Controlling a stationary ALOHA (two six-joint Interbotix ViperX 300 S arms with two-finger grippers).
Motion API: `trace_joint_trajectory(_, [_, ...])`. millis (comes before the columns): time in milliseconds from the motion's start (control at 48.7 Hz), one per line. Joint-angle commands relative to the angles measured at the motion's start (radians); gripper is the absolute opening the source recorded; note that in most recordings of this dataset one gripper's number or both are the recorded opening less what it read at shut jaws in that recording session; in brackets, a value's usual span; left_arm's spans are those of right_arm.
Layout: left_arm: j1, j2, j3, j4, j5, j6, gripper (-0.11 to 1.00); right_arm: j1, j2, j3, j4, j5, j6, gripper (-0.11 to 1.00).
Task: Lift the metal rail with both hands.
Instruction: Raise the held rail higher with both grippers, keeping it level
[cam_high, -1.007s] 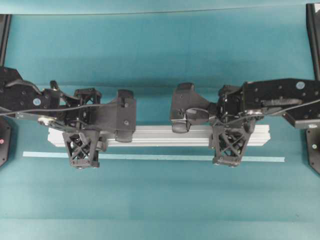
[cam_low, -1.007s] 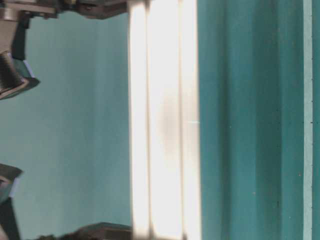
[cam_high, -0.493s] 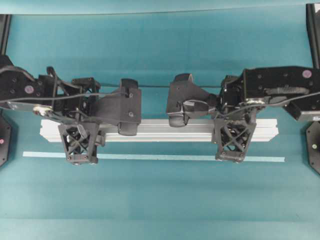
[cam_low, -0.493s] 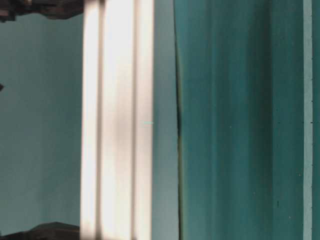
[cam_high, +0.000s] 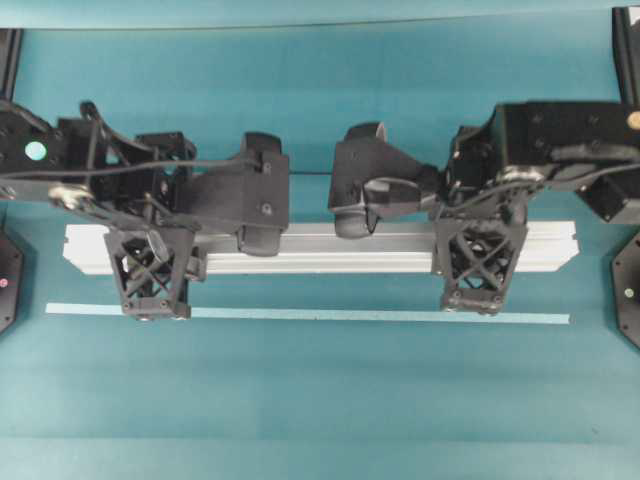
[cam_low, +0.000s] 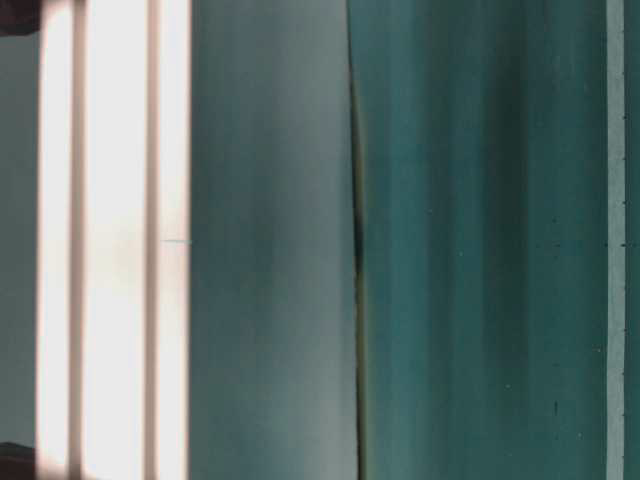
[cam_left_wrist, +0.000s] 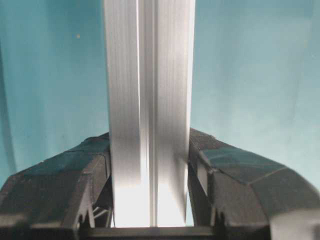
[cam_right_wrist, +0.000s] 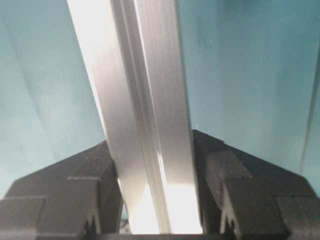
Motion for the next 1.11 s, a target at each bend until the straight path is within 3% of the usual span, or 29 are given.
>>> trace_joint_trajectory(0, [-0.003, -0.032, -0.064, 0.000, 0.012, -0.002, 0.36, -0.009, -0.006, -0.057, 0.002, 0.029, 0.011, 0.44])
trace_joint_trajectory(678, [0.038, -0.012, -0.307, 0.002, 0.233, 0.015, 0.36, -0.021, 0.041, -0.284, 0.002, 0.140, 0.014, 0.44])
trace_joint_trajectory(1089, [0.038, 0.012, -0.354, 0.000, 0.262, 0.017, 0.36, -0.034, 0.058, -0.391, 0.018, 0.160, 0.017, 0.44])
